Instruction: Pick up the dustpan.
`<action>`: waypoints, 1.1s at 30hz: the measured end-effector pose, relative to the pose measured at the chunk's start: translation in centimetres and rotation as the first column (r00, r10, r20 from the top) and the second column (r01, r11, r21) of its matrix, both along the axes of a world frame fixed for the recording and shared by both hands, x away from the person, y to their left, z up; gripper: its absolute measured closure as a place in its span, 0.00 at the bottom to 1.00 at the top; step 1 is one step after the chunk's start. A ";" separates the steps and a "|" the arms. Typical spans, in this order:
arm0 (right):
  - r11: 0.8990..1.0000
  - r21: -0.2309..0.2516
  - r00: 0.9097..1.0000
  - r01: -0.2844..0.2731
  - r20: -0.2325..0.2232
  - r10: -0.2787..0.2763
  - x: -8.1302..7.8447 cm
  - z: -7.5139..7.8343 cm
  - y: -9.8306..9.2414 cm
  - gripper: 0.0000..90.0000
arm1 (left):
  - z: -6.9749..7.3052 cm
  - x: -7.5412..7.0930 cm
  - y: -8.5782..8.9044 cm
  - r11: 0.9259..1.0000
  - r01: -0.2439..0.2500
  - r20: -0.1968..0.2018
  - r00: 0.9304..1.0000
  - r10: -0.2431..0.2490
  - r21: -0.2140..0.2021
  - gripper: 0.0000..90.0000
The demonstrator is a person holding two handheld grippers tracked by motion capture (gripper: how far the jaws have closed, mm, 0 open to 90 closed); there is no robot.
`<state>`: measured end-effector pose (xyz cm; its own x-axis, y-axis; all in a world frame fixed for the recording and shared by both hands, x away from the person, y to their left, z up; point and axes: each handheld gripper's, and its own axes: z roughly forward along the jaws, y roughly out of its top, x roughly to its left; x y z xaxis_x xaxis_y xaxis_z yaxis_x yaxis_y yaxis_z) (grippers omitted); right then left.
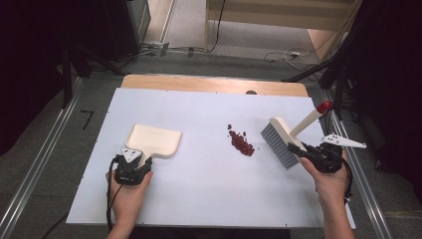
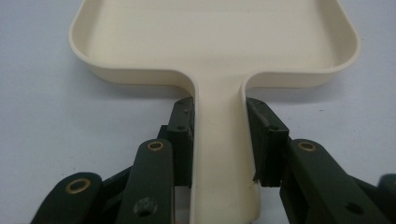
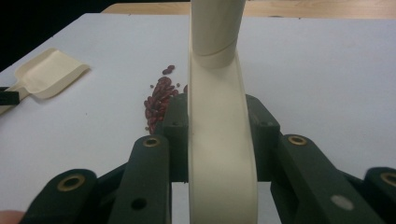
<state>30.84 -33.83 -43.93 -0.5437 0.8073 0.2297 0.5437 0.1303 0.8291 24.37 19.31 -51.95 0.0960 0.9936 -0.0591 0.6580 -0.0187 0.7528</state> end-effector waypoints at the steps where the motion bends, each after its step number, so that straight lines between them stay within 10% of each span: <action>1: 1.000 -0.002 1.000 0.002 0.002 -0.002 0.0 0.0 0.0 0.73 | 0.0 0.0 0.1 1.000 0.016 0.005 1.000 -0.016 -0.005 0.74; 11: 1.000 -0.008 1.000 0.005 0.010 -0.005 -0.1 0.1 -0.1 0.73 | 1.0 -0.1 1.1 0.995 0.103 0.063 0.993 -0.102 -0.001 0.74; 33: 1.000 -0.002 0.999 0.026 0.018 -0.026 -0.3 0.4 -0.8 0.73 | 6.0 0.2 -1.7 0.958 0.285 0.134 0.948 -0.287 0.039 0.74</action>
<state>30.53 -34.63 -43.48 -0.5265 0.8218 0.2179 0.5319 0.1184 0.8385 24.60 17.57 -45.99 0.3822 0.9240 -0.0069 0.5137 -0.2063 0.8328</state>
